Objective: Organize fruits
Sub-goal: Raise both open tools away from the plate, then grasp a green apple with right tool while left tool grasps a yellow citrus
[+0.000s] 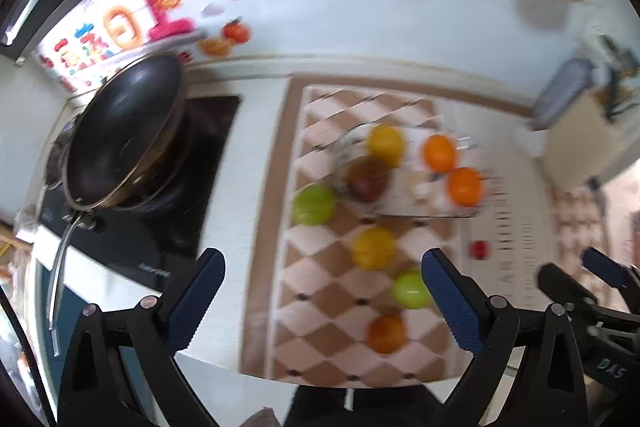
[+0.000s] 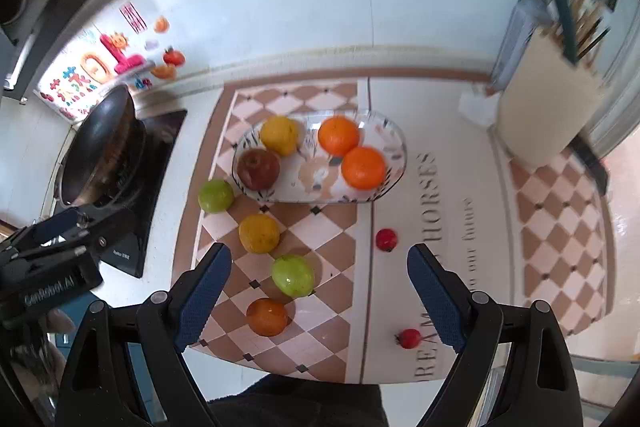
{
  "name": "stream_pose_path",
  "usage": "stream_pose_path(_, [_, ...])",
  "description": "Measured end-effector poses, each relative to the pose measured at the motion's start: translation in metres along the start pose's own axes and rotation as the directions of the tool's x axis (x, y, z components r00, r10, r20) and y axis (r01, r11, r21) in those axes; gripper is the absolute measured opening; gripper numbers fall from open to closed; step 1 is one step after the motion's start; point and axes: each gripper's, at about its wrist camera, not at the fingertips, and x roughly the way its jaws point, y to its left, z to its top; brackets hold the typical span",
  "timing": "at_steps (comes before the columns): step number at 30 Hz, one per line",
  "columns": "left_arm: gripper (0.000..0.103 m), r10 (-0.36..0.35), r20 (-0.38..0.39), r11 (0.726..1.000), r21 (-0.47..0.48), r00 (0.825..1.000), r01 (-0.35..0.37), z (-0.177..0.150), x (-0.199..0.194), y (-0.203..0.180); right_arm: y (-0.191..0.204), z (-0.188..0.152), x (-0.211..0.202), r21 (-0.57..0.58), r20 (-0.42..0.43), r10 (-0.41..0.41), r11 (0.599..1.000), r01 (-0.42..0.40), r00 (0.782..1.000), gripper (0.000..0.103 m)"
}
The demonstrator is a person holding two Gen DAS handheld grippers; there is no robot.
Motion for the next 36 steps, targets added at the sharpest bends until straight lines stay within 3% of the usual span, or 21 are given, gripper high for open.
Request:
stream_pose_path(7, [0.101, 0.101, -0.124, 0.993, -0.05, 0.987, -0.108, 0.004, 0.067, 0.033, -0.006, -0.002, 0.103, 0.037, -0.182, 0.086, 0.996, -0.08, 0.98, 0.092])
stream_pose_path(13, [0.101, 0.117, -0.226, 0.991, -0.034, 0.967, -0.128, 0.001, 0.111, 0.033, 0.005, -0.021, 0.197, 0.032, -0.369, 0.12, 0.993, -0.117, 0.922, 0.086])
stream_pose_path(18, [0.101, 0.107, -0.274, 0.994, 0.001, 0.956, -0.112, 0.001, 0.131, 0.019, 0.013, -0.034, 0.234, 0.004, -0.433, 0.141, 0.988, -0.154, 0.89, 0.064])
stream_pose_path(20, [0.101, 0.095, -0.287, 0.995, 0.012, 0.953, -0.095, 0.002, 0.136, 0.011, 0.016, -0.035, 0.233, -0.012, -0.425, 0.142, 0.987, -0.162, 0.894, 0.06])
stream_pose_path(22, [0.101, 0.073, -0.296, 0.997, 0.017, 0.952, -0.072, 0.004, 0.141, 0.004, 0.016, -0.036, 0.229, -0.051, -0.411, 0.093, 0.991, -0.125, 0.907, 0.06])
stream_pose_path(26, [0.101, -0.019, -0.332, 1.0, 0.013, 0.943, 0.025, 0.008, 0.153, -0.017, -0.014, -0.03, 0.216, 0.006, -0.369, 0.081, 0.996, -0.084, 0.926, 0.06])
stream_pose_path(32, [0.101, -0.143, -0.422, 0.987, 0.007, 0.895, 0.16, 0.01, 0.189, -0.056, -0.064, -0.026, 0.215, 0.134, -0.365, 0.083, 0.99, -0.036, 0.927, 0.06])
stream_pose_path(36, [0.101, -0.143, -0.45, 0.981, 0.056, 0.881, 0.188, 0.01, 0.207, -0.079, -0.079, -0.029, 0.219, 0.183, -0.365, 0.11, 0.982, -0.045, 0.924, 0.06])
